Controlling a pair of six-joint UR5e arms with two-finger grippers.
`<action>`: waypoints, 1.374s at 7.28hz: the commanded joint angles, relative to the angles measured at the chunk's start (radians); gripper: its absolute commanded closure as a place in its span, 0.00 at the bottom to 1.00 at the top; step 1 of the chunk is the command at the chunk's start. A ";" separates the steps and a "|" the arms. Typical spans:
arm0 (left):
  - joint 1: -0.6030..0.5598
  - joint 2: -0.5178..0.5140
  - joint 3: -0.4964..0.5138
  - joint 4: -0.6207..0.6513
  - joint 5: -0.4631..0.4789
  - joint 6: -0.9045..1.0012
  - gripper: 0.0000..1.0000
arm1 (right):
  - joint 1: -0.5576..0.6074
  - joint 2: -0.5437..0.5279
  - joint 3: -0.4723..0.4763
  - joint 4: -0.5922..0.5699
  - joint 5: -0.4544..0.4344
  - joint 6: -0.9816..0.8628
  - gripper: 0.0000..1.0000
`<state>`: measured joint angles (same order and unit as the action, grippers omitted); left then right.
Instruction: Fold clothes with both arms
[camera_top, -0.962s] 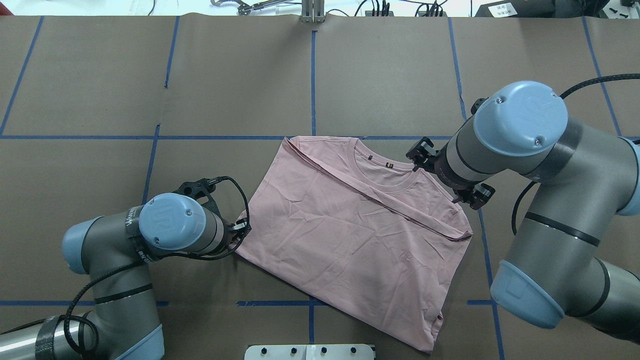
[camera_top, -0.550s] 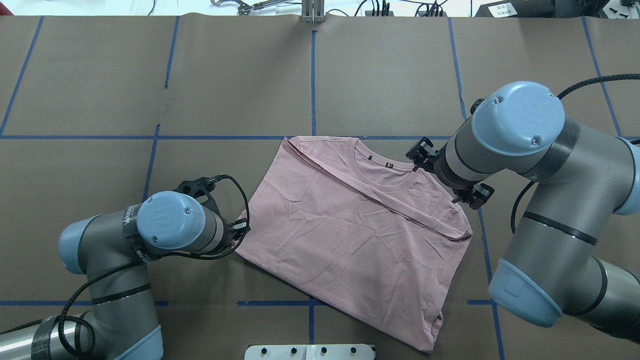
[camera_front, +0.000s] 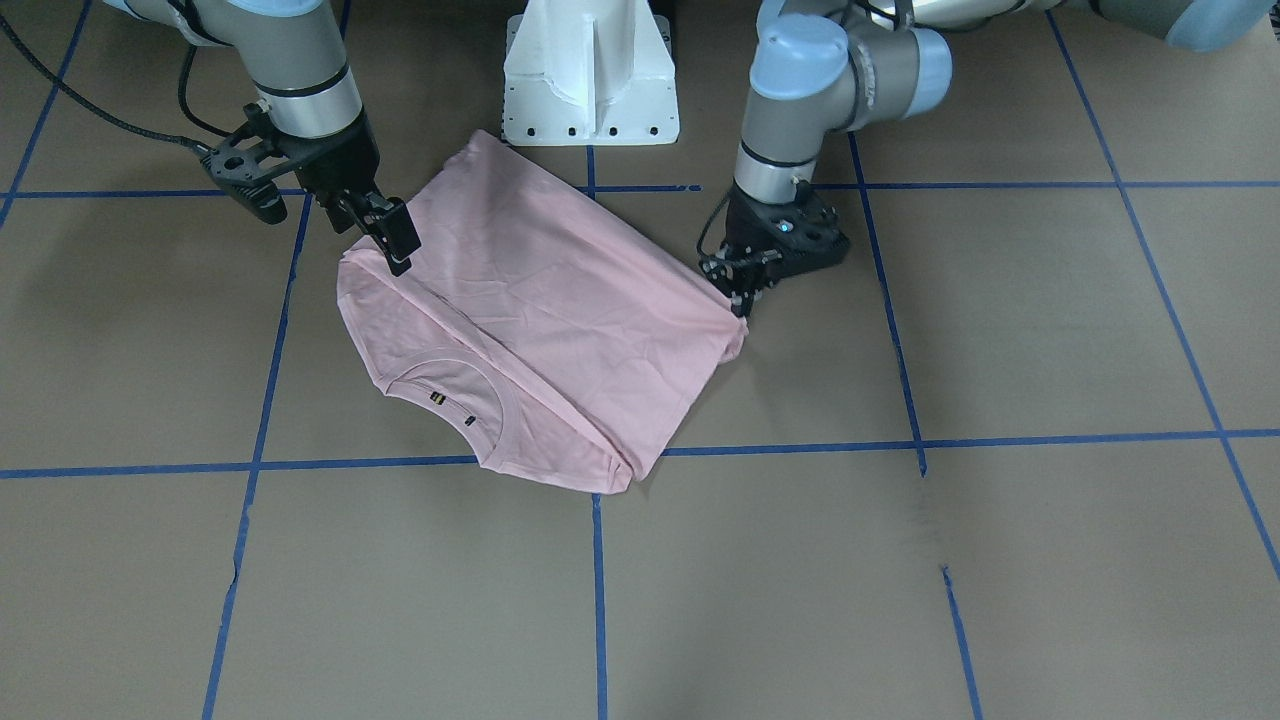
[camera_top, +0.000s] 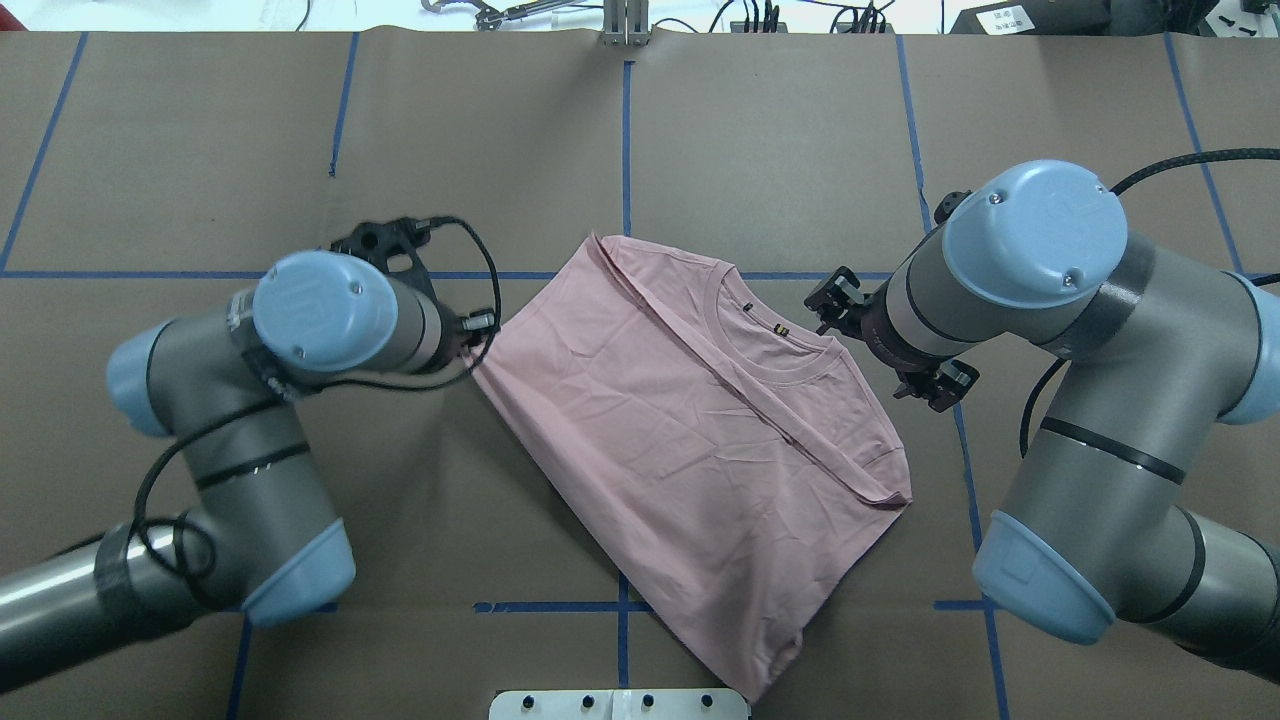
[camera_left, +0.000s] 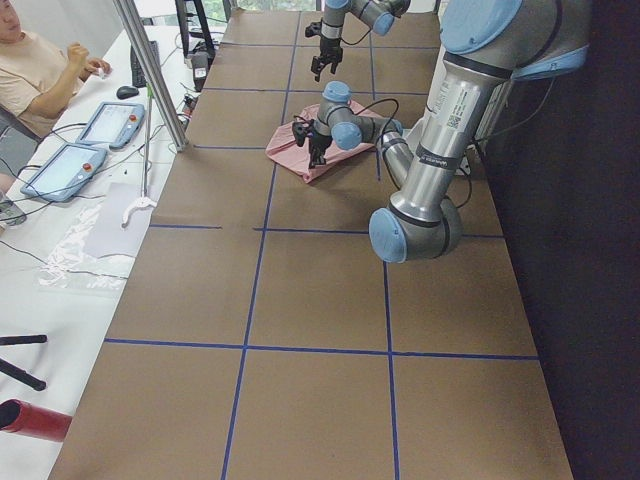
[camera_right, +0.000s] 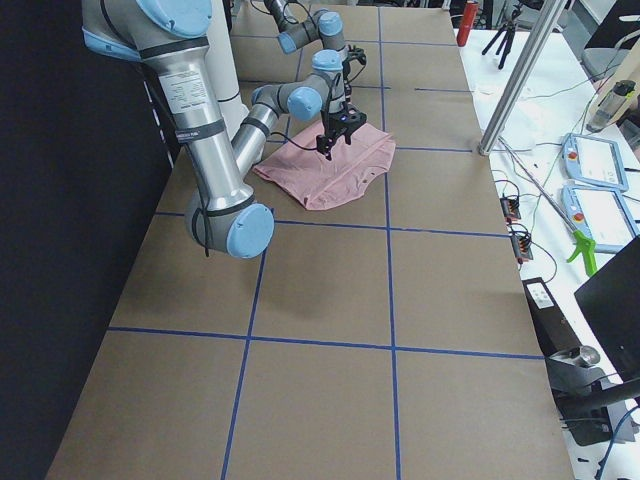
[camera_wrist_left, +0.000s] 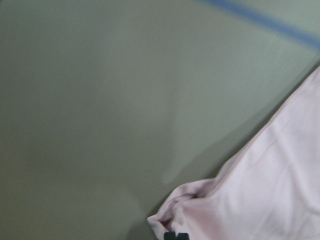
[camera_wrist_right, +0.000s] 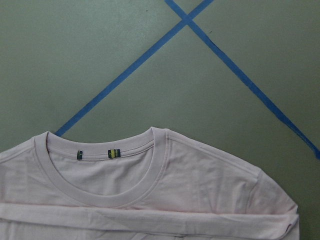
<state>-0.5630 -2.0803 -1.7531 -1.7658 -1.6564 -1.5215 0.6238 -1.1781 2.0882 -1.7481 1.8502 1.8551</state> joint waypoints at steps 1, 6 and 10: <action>-0.118 -0.136 0.244 -0.168 0.017 0.098 1.00 | 0.010 0.000 0.000 0.009 0.001 0.003 0.00; -0.208 -0.425 0.755 -0.470 0.017 0.153 1.00 | 0.014 0.002 0.003 0.022 0.000 0.015 0.00; -0.241 -0.385 0.724 -0.498 0.014 0.211 0.35 | -0.054 0.014 -0.049 0.183 -0.043 0.029 0.00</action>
<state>-0.8034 -2.4947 -0.9784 -2.2656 -1.6367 -1.3149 0.6055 -1.1734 2.0575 -1.6133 1.8306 1.8787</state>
